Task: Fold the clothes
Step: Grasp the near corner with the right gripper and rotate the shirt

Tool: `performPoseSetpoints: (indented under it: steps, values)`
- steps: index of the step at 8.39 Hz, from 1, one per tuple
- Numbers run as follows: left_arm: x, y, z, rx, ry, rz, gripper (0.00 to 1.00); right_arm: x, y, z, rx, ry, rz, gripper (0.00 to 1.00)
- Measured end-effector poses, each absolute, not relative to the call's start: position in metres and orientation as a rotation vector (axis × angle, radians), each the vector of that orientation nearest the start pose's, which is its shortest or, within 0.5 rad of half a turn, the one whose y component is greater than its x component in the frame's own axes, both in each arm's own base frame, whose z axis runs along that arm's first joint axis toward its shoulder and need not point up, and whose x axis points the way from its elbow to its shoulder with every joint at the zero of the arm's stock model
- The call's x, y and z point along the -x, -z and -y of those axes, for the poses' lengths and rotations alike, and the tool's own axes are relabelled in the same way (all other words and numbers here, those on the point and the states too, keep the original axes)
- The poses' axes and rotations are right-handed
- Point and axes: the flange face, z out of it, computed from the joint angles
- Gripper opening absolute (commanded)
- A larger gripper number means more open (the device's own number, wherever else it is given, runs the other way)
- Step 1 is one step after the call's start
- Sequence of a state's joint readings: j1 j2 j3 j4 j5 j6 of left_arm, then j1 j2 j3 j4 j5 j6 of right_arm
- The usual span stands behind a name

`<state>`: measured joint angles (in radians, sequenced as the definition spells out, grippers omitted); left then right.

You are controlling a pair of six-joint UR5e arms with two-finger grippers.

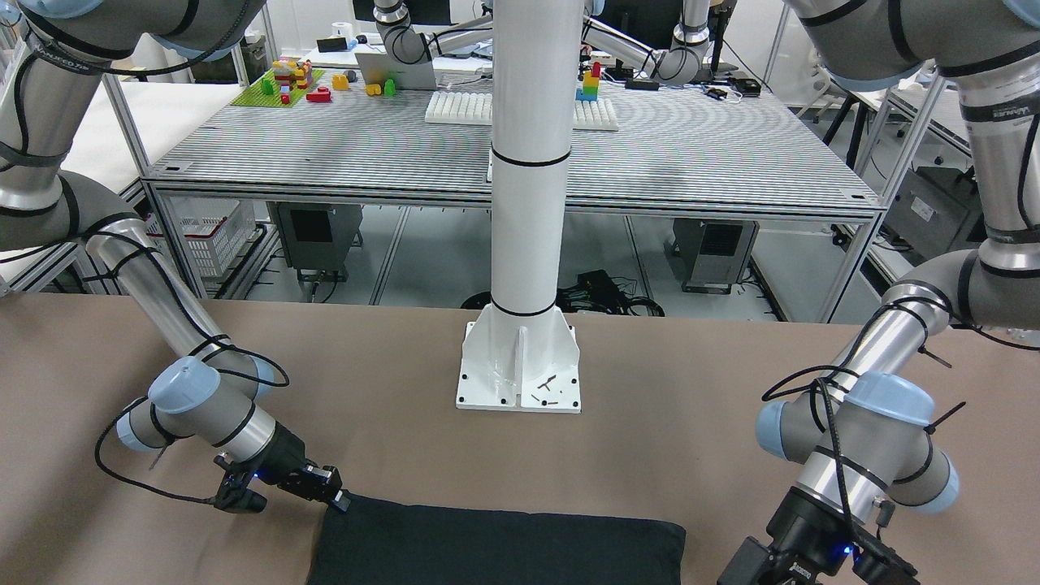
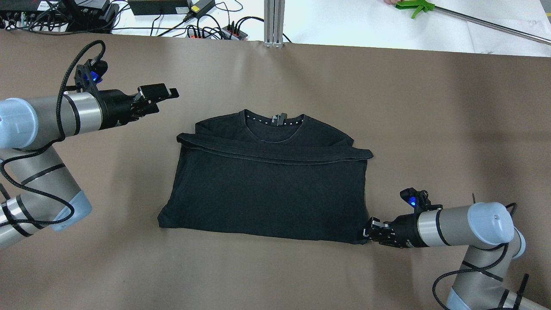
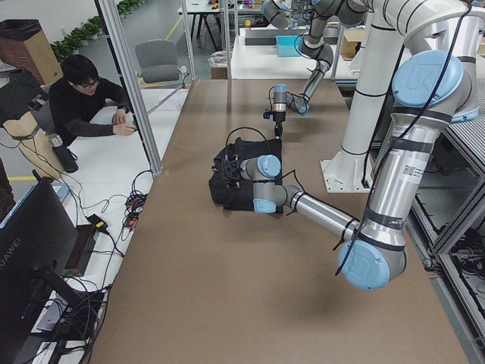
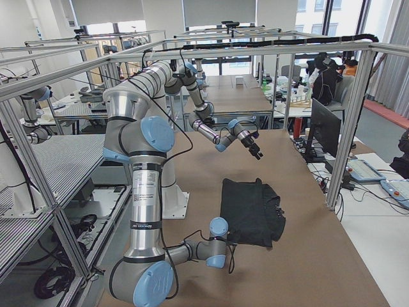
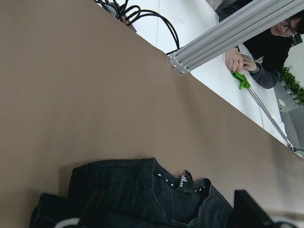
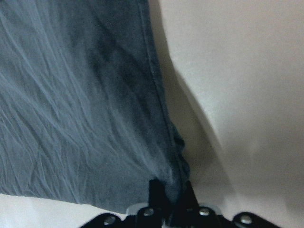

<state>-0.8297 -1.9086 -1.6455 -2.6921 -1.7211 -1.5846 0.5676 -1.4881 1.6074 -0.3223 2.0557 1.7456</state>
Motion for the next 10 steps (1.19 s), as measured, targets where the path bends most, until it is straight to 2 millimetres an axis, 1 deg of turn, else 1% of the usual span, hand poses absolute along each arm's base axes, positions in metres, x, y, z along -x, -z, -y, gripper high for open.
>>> performPoseSetpoints:
  steps: [1,2,3,4,5,6,7,8,9,10]
  values:
    - [-0.319,-0.310,0.524,-0.506,0.554,-1.476,0.94,0.400,-0.453,0.357,0.138,-0.276,1.404,0.00]
    - [-0.319,-0.310,0.524,-0.506,0.554,-1.476,0.94,0.398,-0.444,0.350,0.141,-0.256,1.423,0.00]
    - [-0.319,-0.311,0.524,-0.508,0.556,-1.475,0.94,0.400,-0.427,0.336,0.160,-0.211,1.453,0.00]
    - [-0.318,-0.312,0.525,-0.517,0.565,-1.471,0.94,0.403,-0.406,0.318,0.181,-0.162,1.489,0.00]
    - [-0.316,-0.313,0.525,-0.530,0.578,-1.467,0.94,0.410,-0.385,0.294,0.213,-0.115,1.524,0.00]
    - [-0.314,-0.313,0.525,-0.538,0.586,-1.466,0.94,0.422,-0.367,0.265,0.251,-0.070,1.552,0.00]
    - [-0.313,-0.314,0.524,-0.543,0.590,-1.466,0.94,0.437,-0.356,0.236,0.272,-0.043,1.569,0.88]
    - [-0.314,-0.315,0.524,-0.543,0.591,-1.465,0.94,0.454,-0.349,0.207,0.282,-0.028,1.581,0.95]
    - [-0.315,-0.316,0.525,-0.540,0.591,-1.462,0.94,0.467,-0.344,0.187,0.282,-0.025,1.587,0.94]
    - [-0.318,-0.316,0.525,-0.536,0.589,-1.461,0.94,0.472,-0.343,0.181,0.266,-0.040,1.591,0.94]
